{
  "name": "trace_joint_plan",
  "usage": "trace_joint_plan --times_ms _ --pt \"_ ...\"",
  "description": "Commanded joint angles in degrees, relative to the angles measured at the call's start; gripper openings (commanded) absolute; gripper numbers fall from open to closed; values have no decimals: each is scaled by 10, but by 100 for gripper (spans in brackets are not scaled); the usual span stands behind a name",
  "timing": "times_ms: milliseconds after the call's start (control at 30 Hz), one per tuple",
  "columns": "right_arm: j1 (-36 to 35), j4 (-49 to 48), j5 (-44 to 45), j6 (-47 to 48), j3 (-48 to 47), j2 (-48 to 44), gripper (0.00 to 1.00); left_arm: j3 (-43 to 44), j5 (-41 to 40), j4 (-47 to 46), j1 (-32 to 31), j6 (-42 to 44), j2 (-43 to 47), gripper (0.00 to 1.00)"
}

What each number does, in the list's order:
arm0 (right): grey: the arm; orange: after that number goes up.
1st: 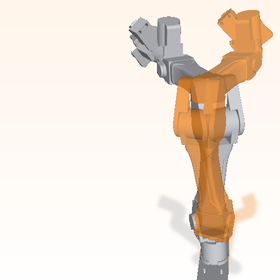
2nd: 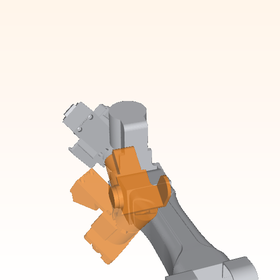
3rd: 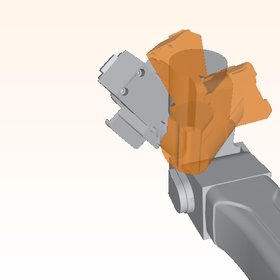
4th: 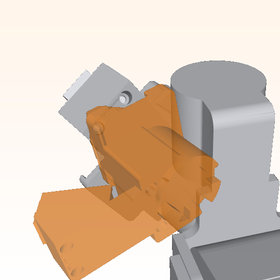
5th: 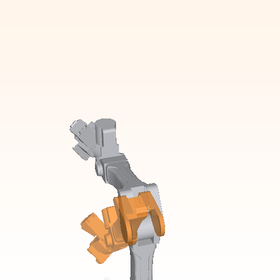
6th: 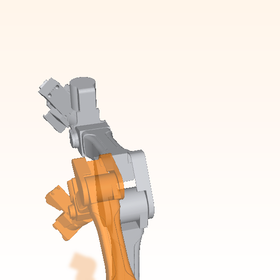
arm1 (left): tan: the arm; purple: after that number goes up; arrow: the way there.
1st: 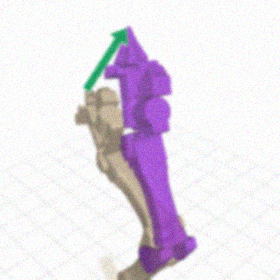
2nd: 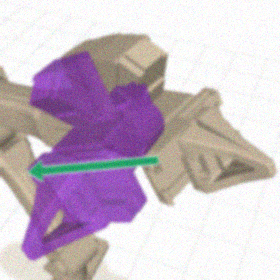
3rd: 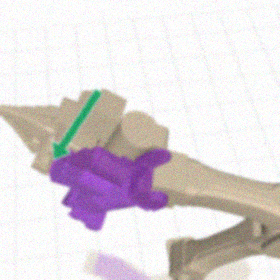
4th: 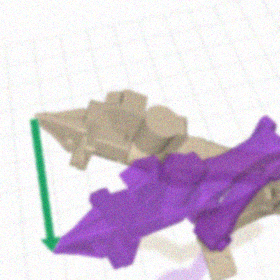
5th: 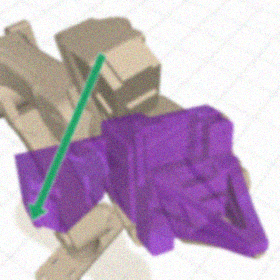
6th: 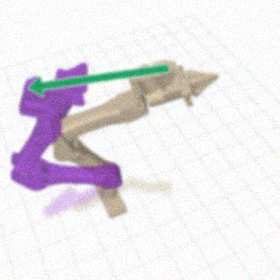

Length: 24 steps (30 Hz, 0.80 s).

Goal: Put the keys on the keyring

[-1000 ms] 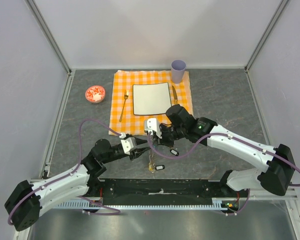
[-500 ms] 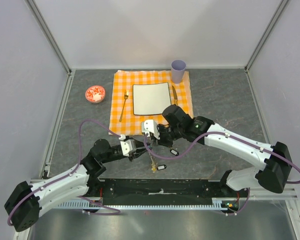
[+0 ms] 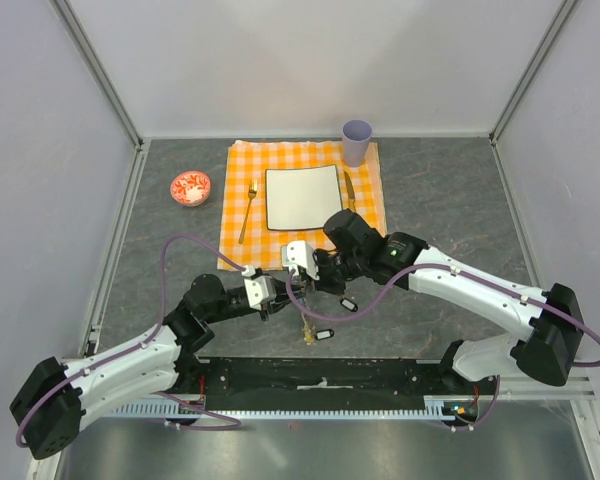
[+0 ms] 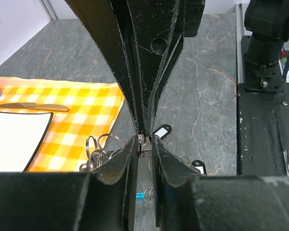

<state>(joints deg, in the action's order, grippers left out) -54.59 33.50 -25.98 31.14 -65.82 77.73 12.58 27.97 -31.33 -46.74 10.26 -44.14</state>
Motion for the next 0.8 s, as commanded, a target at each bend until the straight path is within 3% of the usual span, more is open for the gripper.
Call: trace_joint_plan --times_ms 0,167,367,467,633,733,767 --pt "-4 -6 -5 9 -26 -2 0 20 -8 9 -4 21 -3 20" --pt "-3 -6 1 9 -25 -6 0 21 -16 14 -4 21 -7 17" --pt "-4 -4 8 7 -23 -14 0 18 -27 16 -4 22 -9 31" --pt "-4 -4 8 7 -22 -14 0 17 -32 16 -3 23 -8 33" --pt "-4 -4 6 6 -21 -14 0 17 -30 16 -3 25 -12 17" --pt "-4 -4 7 8 -23 -18 0 17 -29 18 -4 24 -16 2" --pt "-4 -4 8 8 -23 -20 0 18 -30 19 -3 25 -16 2"
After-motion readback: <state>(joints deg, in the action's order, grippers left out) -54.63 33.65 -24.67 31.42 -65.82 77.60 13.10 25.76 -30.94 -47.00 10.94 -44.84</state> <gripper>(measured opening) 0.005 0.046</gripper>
